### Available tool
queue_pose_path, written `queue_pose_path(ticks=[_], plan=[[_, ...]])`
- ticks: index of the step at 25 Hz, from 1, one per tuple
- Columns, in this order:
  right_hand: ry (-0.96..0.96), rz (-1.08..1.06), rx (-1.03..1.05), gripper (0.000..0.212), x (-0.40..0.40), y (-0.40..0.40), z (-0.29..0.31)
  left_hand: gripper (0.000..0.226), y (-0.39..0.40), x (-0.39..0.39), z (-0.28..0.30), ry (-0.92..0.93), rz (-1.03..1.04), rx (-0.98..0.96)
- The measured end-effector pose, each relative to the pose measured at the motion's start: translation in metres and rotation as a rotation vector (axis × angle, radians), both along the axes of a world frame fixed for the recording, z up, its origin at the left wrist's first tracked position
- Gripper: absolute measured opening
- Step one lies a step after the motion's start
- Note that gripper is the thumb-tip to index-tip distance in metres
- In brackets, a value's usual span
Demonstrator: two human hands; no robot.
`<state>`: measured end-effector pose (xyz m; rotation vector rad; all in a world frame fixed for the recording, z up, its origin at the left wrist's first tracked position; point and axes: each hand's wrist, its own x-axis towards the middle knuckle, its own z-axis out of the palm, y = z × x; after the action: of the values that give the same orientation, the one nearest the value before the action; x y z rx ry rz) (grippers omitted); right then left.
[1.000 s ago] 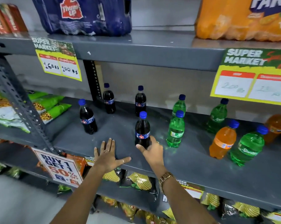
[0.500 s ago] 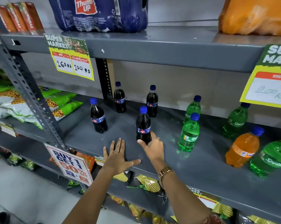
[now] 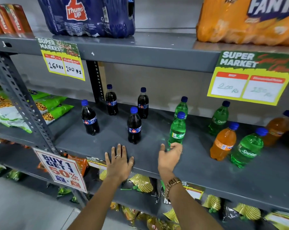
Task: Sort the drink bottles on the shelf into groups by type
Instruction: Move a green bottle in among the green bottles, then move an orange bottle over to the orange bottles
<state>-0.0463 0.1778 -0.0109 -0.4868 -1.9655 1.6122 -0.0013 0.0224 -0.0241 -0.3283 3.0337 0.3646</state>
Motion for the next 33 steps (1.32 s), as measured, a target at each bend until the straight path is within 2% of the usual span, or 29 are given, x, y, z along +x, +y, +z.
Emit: queue_pose_path(ticks=[4, 6, 8, 13, 19, 22, 24, 28, 33], plan=[[-0.017, -0.044, 0.007, 0.047, -0.005, 0.032, 0.002, 0.062, 0.042, 0.004, -0.004, 0.024, -0.027, 0.011], [-0.049, 0.017, 0.047, 0.064, -0.010, 0.040, 0.000, 0.063, 0.054, 0.002, -0.005, 0.014, -0.067, -0.016], [-0.098, 0.090, 0.126, 0.070, -0.015, 0.043, -0.003, 0.064, 0.057, -0.001, -0.007, 0.008, -0.085, -0.025], [-0.145, 0.140, 0.203, 0.053, -0.013, 0.043, -0.007, 0.065, 0.054, -0.004, -0.004, -0.031, -0.097, 0.001], [-0.157, 0.139, 0.207, 0.056, -0.002, 0.043, -0.007, 0.064, 0.056, 0.000, 0.000, -0.044, -0.101, -0.004], [-0.133, 0.174, 0.153, 0.066, 0.001, 0.048, -0.005, 0.061, 0.064, 0.003, 0.004, -0.046, -0.090, -0.008], [-0.108, 0.115, 0.072, 0.062, 0.006, 0.057, -0.005, 0.059, 0.076, 0.005, 0.006, -0.030, -0.137, 0.013], [-0.046, -0.161, 0.012, 0.035, 0.019, 0.095, -0.003, 0.054, 0.115, 0.010, 0.007, 0.026, -0.317, 0.040], [-0.067, -0.239, 0.058, 0.050, 0.023, 0.145, 0.001, 0.053, 0.158, 0.008, 0.005, 0.048, -0.469, 0.039]])
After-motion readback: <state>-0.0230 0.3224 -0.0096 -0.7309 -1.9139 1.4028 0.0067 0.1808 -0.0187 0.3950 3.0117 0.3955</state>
